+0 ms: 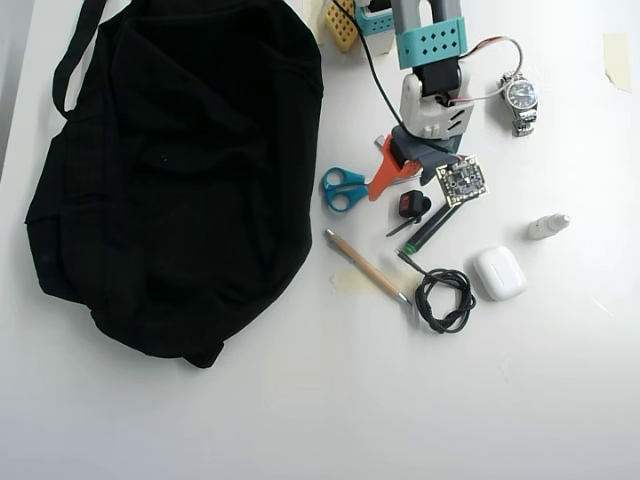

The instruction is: Put the black bike light into the black bag

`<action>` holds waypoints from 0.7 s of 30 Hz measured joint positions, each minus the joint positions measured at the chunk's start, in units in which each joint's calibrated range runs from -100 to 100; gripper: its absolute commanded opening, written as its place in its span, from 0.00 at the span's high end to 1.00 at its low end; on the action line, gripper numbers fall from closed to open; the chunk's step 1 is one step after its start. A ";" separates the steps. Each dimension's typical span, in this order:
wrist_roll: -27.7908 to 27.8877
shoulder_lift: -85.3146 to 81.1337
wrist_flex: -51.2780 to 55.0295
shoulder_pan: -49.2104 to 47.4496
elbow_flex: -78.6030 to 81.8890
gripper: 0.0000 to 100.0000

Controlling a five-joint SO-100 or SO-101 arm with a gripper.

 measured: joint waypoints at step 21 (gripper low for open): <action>0.00 8.17 -1.36 -0.15 -8.45 0.65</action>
